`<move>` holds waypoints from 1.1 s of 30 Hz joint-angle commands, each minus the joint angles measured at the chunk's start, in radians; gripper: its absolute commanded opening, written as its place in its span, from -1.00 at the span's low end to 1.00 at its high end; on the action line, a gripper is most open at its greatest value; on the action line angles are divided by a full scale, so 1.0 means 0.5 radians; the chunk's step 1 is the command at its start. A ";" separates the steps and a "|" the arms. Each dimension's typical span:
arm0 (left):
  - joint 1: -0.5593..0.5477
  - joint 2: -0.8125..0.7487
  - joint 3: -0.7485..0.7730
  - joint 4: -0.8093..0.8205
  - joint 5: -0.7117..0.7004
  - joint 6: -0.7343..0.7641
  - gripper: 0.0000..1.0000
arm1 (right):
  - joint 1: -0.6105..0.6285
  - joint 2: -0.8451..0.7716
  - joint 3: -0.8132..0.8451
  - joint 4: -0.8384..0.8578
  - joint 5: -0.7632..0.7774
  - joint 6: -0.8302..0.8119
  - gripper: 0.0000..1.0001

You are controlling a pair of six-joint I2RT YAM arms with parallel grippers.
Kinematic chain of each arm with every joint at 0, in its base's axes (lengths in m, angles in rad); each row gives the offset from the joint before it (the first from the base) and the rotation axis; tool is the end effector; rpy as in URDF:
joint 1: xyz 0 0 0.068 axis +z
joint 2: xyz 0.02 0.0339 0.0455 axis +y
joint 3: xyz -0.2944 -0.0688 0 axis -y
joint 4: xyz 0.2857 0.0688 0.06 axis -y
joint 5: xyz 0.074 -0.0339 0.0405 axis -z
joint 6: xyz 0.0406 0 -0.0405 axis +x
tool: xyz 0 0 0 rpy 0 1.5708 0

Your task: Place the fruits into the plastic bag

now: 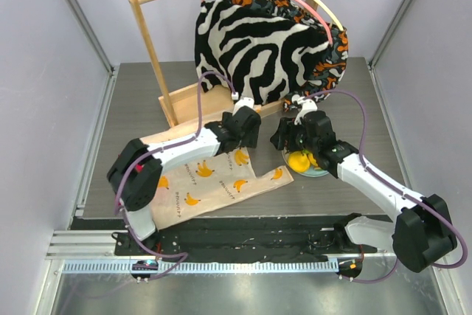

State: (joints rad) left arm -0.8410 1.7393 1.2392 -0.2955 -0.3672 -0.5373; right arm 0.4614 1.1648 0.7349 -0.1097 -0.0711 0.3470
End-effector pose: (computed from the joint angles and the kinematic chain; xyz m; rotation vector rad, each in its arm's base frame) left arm 0.2957 -0.3087 0.2395 0.1762 2.3088 -0.2685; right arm 0.2554 0.1302 0.2606 -0.1668 2.1526 0.5517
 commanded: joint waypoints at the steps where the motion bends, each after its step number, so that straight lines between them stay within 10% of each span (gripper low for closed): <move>1: -0.024 0.160 0.230 -0.360 -0.364 0.022 0.47 | -0.012 -0.059 -0.046 0.038 0.023 0.021 0.33; 17: -0.045 0.283 0.274 -0.379 -0.401 0.050 -0.25 | -0.082 -0.127 -0.129 0.069 -0.072 -0.016 0.36; 23: -0.042 0.188 0.221 -0.336 -0.358 0.041 -1.00 | -0.091 -0.115 -0.135 0.066 -0.072 -0.028 0.36; 33: 0.062 -0.769 -0.499 0.394 0.098 0.105 -1.00 | -0.091 -0.047 -0.105 0.326 -0.453 0.030 0.36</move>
State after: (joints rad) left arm -0.8467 1.5467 1.0966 -0.3256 -0.4374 -0.4976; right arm 0.4175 1.1378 0.6674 -0.0780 -0.1875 0.3462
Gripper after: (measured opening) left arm 0.013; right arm 0.678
